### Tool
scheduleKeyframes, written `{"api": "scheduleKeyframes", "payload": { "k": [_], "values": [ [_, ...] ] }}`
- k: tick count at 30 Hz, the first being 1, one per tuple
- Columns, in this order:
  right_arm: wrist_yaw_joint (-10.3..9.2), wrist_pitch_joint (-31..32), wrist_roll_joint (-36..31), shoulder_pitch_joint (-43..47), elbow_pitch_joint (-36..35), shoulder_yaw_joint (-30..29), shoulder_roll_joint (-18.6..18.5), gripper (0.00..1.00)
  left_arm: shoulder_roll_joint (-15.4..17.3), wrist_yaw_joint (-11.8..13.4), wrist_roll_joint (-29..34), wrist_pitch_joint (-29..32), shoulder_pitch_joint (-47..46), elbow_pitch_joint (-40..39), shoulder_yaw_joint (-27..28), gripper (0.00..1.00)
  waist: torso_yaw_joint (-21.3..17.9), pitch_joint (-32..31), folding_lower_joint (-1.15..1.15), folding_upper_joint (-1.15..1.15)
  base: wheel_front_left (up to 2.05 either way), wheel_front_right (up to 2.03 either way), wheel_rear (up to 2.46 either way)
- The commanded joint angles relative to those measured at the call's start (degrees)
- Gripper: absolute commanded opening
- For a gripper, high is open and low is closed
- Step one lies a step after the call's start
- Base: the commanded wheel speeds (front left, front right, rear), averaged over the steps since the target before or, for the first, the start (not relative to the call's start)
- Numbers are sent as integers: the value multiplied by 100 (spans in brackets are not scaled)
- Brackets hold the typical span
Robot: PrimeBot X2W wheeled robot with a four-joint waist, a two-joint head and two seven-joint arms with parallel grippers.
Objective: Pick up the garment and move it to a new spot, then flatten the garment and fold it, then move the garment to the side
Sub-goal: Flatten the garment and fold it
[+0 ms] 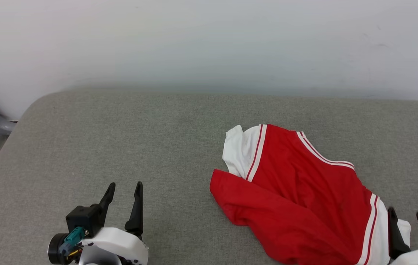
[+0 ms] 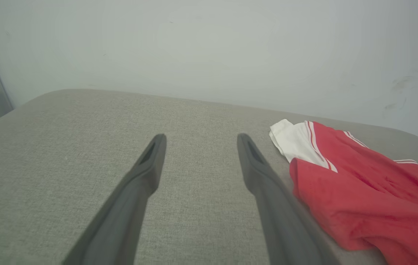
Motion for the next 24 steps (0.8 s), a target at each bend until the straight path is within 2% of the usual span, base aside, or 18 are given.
{"api": "scheduleKeyframes", "payload": {
  "k": [1,6,14,19,24],
  "values": [
    [-3,-157,-74,-104,-122,72,3,100,17,40,-12,7,63,6,6,100,2,-19,1,0,0,0,0],
    [-4,-413,-247,-72,-507,414,1,100,85,228,79,-22,130,-65,76,100,-61,-84,1,0,0,0,0],
    [-4,-196,-214,61,-1133,938,3,100,271,312,225,63,14,-209,44,100,-172,-83,1,0,0,0,0],
    [-4,21,-162,84,-1494,1148,3,100,341,195,280,255,-277,-245,-103,100,-298,26,1,0,0,0,0],
    [-4,200,-144,-99,-1804,1247,3,100,309,-126,253,725,-1040,-178,-370,100,-480,418,1,0,0,0,0]
  ]
}}
